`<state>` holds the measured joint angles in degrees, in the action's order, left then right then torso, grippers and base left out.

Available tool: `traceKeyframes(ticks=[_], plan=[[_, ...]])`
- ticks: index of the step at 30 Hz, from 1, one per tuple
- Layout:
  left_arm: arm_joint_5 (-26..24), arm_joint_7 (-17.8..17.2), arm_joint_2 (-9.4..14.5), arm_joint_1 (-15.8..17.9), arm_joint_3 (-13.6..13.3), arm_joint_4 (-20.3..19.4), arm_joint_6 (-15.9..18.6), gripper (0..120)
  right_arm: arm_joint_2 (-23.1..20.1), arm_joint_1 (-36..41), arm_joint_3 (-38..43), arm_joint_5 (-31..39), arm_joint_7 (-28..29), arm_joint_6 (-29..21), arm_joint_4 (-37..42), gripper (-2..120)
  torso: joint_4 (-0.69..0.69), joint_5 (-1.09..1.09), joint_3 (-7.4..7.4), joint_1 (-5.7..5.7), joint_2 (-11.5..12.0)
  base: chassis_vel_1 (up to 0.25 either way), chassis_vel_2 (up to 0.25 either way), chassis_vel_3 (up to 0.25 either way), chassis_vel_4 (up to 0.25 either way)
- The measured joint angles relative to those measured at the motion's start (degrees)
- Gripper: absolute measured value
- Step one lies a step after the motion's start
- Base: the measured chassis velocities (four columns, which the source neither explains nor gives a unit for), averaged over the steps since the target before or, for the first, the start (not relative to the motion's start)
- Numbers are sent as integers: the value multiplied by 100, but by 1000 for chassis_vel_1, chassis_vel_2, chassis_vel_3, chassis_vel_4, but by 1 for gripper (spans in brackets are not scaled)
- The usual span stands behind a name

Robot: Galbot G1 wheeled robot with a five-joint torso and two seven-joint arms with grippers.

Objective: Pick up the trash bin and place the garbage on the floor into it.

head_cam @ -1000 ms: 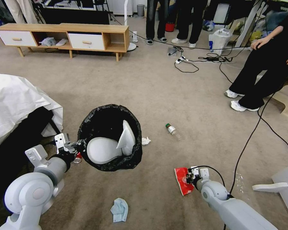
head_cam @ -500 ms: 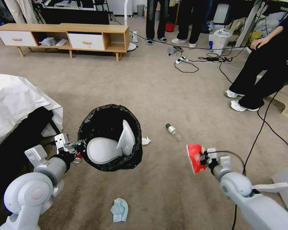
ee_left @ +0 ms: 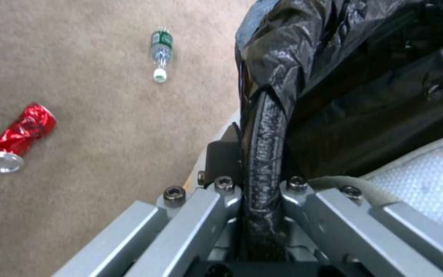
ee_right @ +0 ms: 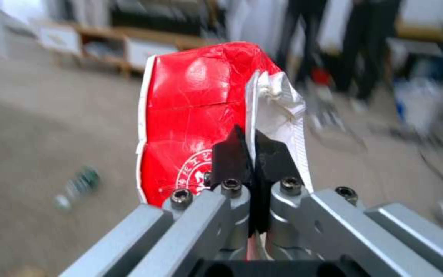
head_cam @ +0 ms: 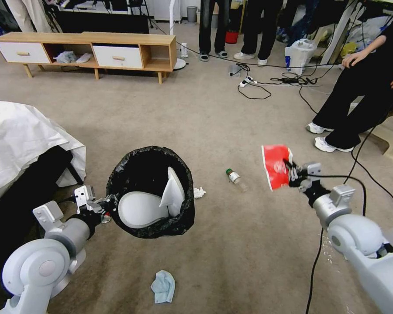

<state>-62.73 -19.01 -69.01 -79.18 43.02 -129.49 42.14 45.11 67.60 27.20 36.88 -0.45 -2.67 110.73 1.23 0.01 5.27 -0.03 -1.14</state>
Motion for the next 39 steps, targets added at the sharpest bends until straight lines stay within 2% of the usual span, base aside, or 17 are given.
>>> traceKeyframes(ticks=[2,3,5,9,11,15,19,20,23,24,26,27,29,33,35,36,39], plan=[[-94,-8,68,-10,-57,49,0,2,-93,-158,33,0,-438,457,167,0,-1,0,0,0,0,0,0,0,0],[-94,-8,68,-10,-57,49,0,2,-93,-158,33,0,-438,457,167,0,-1,0,0,0,0,0,0,0,0],[-215,-11,161,8,-112,151,0,2,-204,-308,-19,90,-782,806,314,0,0,-2,0,0,0,0,0,0,0],[-327,-4,242,39,-172,218,0,2,-326,-422,-124,251,-1044,998,413,0,0,-1,0,0,0,0,0,0,0],[-487,30,341,114,-296,307,0,2,-529,-550,-328,487,-1325,1152,512,0,0,-1,0,0,0,0,0,0,0],[-530,79,409,195,-421,387,-1,2,-665,-660,-495,670,-1536,1227,587,0,1,-1,0,0,0,0,0,0,0],[-624,124,510,435,-732,547,0,2,-776,-870,-779,969,-1800,1296,649,0,-1,-1,0,0,0,0,0,0,0],[-624,124,510,435,-732,547,0,2,-776,-870,-779,969,-1800,1296,649,0,-1,-1,0,0,0,0,0,0,0],[-769,197,632,815,-1166,786,0,2,-892,-984,-975,1179,-2224,1390,650,0,1,-1,0,0,0,0,0,0,0],[-769,197,632,815,-1166,786,0,2,-892,-984,-975,1179,-2224,1390,650,0,1,-1,0,0,0,0,0,0,0],[-770,401,721,1008,-1378,950,0,2,-959,-997,-1026,1272,-2455,1427,649,0,1,-1,0,0,0,0,0,0,0],[-770,401,721,1008,-1378,950,0,2,-959,-997,-1026,1272,-2455,1427,649,0,1,-1,0,0,0,0,0,0,0],[-687,702,864,1166,-1589,1092,-1,2,-1033,-999,-1047,1362,-2713,1463,657,0,0,0,0,0,0,0,0,0,0],[-644,879,961,1272,-1725,1190,0,2,-1087,-979,-1046,1409,-2879,1475,692,0,0,-1,0,0,0,0,0,0,0],[-529,1223,1015,1364,-1817,1288,0,2,-1111,-952,-1035,1434,-2987,1485,719,0,0,-1,0,0,0,0,0,0,0],[-529,1223,1015,1364,-1817,1288,0,2,-1111,-952,-1035,1434,-2987,1485,719,0,0,-1,0,0,0,0,0,0,0],[-381,1509,1040,1447,-1912,1367,-1,2,-1127,-915,-1029,1447,-3100,1490,744,0,0,-1,0,0,0,0,0,0,0]])
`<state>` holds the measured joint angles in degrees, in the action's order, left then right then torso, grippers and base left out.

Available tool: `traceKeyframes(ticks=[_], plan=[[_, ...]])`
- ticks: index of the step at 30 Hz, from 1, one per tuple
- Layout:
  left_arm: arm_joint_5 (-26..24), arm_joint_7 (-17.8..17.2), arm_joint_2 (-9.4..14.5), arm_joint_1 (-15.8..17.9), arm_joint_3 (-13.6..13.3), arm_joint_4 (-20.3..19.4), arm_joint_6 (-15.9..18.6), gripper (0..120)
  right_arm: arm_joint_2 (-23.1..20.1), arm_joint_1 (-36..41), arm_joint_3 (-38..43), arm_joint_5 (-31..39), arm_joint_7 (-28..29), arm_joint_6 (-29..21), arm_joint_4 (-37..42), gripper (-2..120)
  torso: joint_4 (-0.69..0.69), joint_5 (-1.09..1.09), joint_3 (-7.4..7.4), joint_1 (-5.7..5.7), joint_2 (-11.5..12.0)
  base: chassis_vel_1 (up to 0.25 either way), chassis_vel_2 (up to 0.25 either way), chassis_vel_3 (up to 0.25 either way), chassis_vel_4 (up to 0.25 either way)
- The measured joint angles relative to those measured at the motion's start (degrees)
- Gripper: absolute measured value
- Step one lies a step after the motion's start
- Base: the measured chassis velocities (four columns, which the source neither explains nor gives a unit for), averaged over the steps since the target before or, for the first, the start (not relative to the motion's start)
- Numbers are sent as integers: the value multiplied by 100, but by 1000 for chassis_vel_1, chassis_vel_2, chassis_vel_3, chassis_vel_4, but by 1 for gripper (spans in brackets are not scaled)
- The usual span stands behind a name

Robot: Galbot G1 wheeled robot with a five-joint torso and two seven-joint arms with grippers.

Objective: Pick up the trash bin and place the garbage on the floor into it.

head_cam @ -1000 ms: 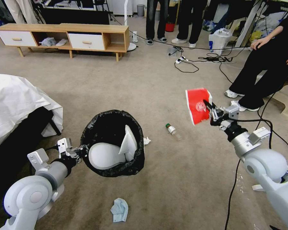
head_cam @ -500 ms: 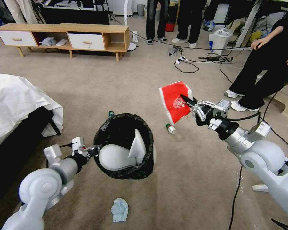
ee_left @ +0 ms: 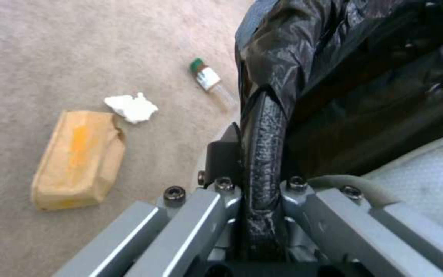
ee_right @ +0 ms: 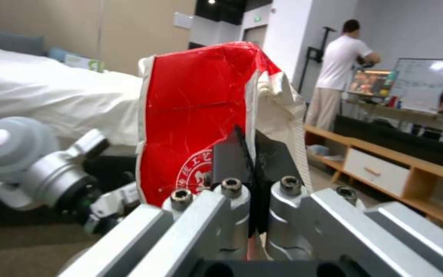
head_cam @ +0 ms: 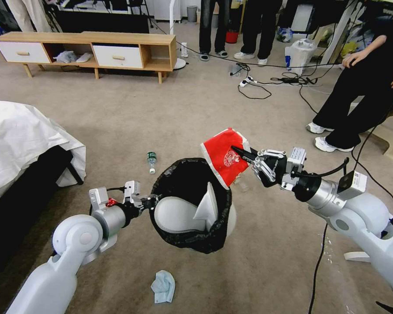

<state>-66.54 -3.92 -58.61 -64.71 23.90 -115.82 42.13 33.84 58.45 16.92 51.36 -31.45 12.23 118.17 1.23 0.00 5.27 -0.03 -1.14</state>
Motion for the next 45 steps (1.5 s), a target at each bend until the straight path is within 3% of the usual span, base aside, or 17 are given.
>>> traceKeyframes(ticks=[4,9,24,43,45], plan=[[201,352,115,213,-294,155,0,2,-41,72,-38,-11,-282,0,9,0,0,0,0,0,0,0,0,0,0],[228,362,213,408,-620,241,0,2,-69,122,-67,-38,-381,-13,52,0,0,0,0,0,0,0,0,0,0],[248,187,186,897,-1456,455,0,2,-146,264,-169,-165,-417,-31,87,0,0,0,0,0,0,0,0,0,0],[241,187,68,1199,-1738,657,0,2,-167,259,-423,-404,-369,-66,-138,0,0,0,-1,0,0,0,0,0,0],[236,193,73,1229,-1742,676,0,2,-174,259,-433,-433,-342,-68,-159,6,0,0,-1,0,0,0,0,0,0]])
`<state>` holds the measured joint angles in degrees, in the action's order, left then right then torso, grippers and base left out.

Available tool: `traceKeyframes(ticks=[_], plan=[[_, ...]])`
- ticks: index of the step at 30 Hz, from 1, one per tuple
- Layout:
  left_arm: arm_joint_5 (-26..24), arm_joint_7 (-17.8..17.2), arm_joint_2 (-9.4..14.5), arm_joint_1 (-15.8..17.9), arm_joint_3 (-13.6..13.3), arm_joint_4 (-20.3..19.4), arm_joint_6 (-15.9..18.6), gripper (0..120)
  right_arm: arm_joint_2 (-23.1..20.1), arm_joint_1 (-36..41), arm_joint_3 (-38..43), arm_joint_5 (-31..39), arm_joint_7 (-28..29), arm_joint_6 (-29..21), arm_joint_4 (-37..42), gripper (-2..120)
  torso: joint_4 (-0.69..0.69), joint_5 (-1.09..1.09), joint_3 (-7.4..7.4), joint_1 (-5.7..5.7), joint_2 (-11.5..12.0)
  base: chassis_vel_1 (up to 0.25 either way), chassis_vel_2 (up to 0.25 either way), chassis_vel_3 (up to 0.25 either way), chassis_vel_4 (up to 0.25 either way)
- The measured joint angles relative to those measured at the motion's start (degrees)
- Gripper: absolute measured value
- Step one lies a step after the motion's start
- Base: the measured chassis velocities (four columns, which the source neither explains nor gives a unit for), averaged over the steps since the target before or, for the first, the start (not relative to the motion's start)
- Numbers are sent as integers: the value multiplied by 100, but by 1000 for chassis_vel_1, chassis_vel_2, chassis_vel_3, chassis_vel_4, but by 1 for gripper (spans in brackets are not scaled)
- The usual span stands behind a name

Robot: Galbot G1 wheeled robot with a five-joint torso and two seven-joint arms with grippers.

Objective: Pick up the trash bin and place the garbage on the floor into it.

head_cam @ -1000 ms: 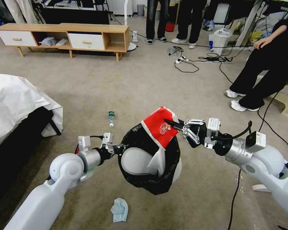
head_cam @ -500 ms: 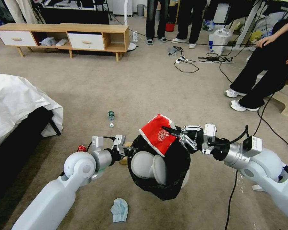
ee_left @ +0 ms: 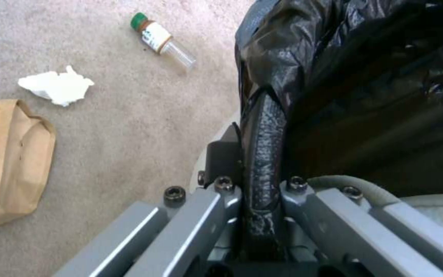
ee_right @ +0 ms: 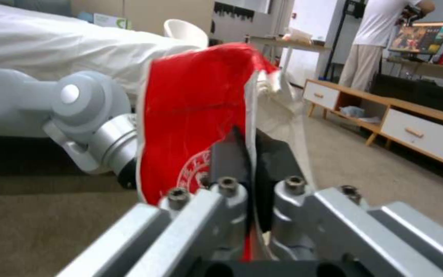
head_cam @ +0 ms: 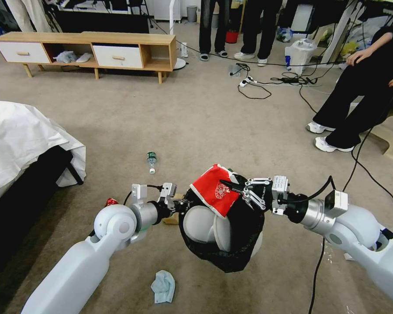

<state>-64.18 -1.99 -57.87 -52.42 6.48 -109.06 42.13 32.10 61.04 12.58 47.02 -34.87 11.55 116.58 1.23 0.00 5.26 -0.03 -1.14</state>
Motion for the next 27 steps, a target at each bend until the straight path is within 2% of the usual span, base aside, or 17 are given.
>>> traceKeyframes(ticks=[1,2,3,5,6,10,11,13,14,16,17,19,20,21,22,24,27], plan=[[0,0,0,0,0,0,0,2,0,0,0,0,0,0,0,6,0,0,0,0,0,0,0,0,0],[-8,7,0,14,0,8,0,2,0,-11,-18,-13,21,0,-18,14,0,0,0,0,0,0,0,0,0],[-8,7,0,14,0,8,0,2,0,-11,-18,-13,21,0,-18,14,0,0,0,0,0,0,0,0,0],[-13,17,-4,20,0,13,0,2,3,-20,-27,-14,29,0,-29,27,0,0,0,0,0,0,0,0,0],[-13,17,-4,20,0,13,0,2,3,-20,-27,-14,29,0,-29,27,0,0,0,0,0,0,0,0,0],[-11,22,-12,20,2,24,0,2,-18,-13,-23,-16,22,5,-48,42,0,0,0,0,0,0,0,0,0],[-11,22,-12,20,2,24,0,2,-18,-13,-23,-16,22,5,-48,42,0,0,0,0,0,0,0,0,0],[-1,25,-16,16,13,24,0,2,-38,4,7,-16,19,12,-44,55,0,0,0,0,0,0,0,0,0],[-1,25,-16,16,13,24,0,2,-38,4,7,-16,19,12,-44,55,0,0,0,0,0,0,0,0,0],[16,26,-17,12,19,24,0,2,-45,7,19,-15,19,13,-23,65,0,0,0,0,0,0,0,0,0],[16,26,-17,12,19,24,0,2,-45,7,19,-15,19,13,-23,65,0,0,0,0,0,0,0,0,0],[42,26,-17,-15,31,19,0,2,-61,17,42,-12,22,17,2,77,0,0,0,0,0,0,0,0,0],[42,26,-17,-15,31,19,0,2,-61,17,42,-12,22,17,2,77,0,0,0,0,0,0,0,0,0],[57,26,-14,-46,58,12,0,2,-62,19,77,-9,30,27,14,84,0,0,0,0,0,0,0,0,0],[57,26,-14,-46,58,12,0,2,-62,19,77,-9,30,27,14,84,0,0,0,0,0,0,0,0,0],[76,30,-8,-111,138,5,0,2,-62,11,169,25,83,45,78,94,0,0,0,0,0,0,0,0,0],[87,33,-6,-143,201,4,0,2,-61,-6,249,68,127,48,127,97,0,0,0,0,0,0,0,0,0]])
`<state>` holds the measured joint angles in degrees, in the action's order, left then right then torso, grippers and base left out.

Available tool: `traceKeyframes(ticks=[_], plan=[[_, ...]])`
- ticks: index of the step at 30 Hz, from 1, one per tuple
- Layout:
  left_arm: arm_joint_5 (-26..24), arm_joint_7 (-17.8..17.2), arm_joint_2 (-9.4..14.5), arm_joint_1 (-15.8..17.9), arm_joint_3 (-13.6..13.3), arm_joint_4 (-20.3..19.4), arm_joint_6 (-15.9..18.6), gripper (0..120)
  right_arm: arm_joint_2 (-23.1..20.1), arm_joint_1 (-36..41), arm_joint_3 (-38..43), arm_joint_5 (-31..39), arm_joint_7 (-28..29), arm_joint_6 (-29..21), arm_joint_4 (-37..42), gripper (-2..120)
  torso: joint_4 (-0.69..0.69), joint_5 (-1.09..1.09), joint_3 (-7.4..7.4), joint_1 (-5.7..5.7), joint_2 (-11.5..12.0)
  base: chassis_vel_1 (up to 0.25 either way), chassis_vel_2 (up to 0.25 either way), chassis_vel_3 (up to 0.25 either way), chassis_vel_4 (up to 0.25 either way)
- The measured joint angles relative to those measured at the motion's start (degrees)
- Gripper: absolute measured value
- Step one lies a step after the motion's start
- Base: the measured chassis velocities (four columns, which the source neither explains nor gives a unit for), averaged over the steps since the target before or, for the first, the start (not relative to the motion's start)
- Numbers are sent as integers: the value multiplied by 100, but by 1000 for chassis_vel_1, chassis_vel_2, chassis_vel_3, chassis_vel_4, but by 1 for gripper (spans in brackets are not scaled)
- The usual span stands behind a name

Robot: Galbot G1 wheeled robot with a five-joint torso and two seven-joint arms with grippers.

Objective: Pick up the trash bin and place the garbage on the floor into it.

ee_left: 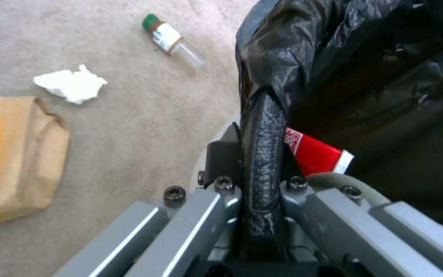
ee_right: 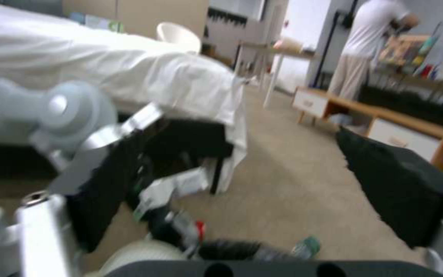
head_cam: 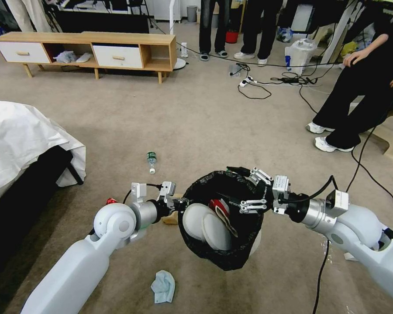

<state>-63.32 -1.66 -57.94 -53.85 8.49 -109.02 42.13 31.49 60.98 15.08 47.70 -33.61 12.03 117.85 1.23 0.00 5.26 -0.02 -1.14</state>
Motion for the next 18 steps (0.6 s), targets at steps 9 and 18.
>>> traceKeyframes(ticks=[9,18], plan=[[59,124,18,-356,842,-147,0,2,-24,-79,1006,452,187,0,78,100,-1,0,0,0,0,0,0,0,0],[278,293,-35,-691,1593,-249,0,2,46,9,1705,636,184,-9,-183,100,-1,0,0,0,0,0,0,0,0]])
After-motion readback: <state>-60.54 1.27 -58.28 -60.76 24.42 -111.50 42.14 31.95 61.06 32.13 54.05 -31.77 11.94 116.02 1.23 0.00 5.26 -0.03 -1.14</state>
